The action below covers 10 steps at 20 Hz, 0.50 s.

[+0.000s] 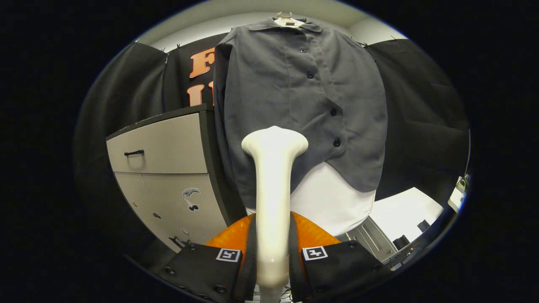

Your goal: Iron the clothes twice with a garment steamer, once on the left side and once on the right side.

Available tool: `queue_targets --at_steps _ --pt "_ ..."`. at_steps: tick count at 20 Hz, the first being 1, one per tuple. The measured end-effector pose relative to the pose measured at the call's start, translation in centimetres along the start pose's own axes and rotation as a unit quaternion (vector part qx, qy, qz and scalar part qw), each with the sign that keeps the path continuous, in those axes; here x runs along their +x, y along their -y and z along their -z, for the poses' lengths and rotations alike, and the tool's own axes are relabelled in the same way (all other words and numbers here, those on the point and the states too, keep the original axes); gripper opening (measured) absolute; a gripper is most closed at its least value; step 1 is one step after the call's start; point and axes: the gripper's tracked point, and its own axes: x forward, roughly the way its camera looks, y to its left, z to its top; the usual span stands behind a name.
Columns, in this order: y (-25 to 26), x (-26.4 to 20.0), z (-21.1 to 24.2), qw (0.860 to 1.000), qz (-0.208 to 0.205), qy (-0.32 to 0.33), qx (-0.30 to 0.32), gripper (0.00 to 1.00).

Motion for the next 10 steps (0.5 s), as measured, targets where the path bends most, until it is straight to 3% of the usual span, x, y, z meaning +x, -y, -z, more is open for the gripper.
queue_targets --at_steps 6,10 --pt "1.2 -4.5 -10.5 0.998 -0.013 0.062 0.019 0.39" --pt "5.3 -6.2 -16.8 0.995 0.001 0.099 0.023 0.39"
